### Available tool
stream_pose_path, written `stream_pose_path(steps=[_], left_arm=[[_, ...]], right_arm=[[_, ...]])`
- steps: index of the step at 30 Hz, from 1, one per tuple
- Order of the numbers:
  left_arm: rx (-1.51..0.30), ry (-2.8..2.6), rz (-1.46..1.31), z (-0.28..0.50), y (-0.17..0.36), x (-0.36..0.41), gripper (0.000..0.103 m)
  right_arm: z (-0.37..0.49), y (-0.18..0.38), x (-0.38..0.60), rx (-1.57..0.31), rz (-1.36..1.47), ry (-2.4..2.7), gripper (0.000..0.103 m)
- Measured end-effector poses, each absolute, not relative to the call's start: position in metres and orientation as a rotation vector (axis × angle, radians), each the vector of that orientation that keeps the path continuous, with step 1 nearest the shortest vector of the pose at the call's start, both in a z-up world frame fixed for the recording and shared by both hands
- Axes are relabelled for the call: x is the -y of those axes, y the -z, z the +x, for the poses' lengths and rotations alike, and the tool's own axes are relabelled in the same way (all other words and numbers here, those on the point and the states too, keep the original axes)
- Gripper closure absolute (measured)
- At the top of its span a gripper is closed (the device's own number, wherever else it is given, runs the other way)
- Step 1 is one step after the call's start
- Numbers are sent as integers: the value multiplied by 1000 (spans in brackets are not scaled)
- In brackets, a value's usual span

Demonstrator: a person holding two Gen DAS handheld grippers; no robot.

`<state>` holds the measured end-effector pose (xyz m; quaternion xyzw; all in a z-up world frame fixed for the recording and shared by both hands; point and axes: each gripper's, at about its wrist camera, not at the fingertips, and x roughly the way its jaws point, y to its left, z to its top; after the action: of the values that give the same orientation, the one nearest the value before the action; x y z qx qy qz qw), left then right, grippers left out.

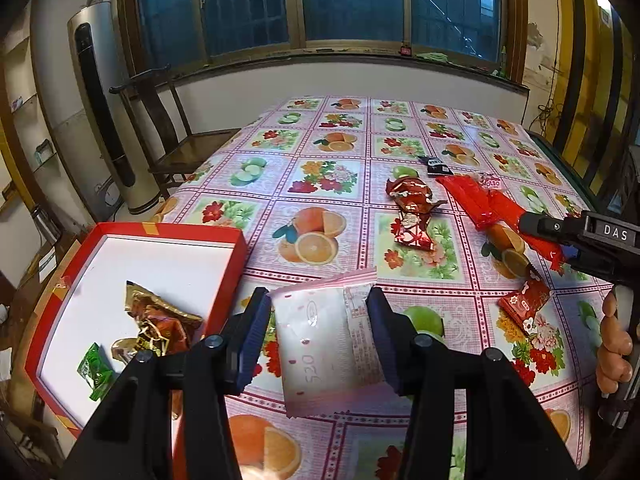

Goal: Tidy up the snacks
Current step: 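Lift the white packet and red packet off the table, then carry both packets over the red box and open both grippers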

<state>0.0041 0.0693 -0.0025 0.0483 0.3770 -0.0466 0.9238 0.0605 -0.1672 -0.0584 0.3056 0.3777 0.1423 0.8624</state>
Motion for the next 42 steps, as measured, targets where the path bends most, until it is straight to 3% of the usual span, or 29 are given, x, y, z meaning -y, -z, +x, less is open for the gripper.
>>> stream_pose_path(steps=[19, 42], left_arm=[[-690, -112, -3, -23, -4, -222, 54], [-736, -263, -8, -3, 29, -296, 54]], right_arm=[[39, 56, 69, -703, 704, -430, 51], [80, 43, -132, -700, 480, -647, 51]])
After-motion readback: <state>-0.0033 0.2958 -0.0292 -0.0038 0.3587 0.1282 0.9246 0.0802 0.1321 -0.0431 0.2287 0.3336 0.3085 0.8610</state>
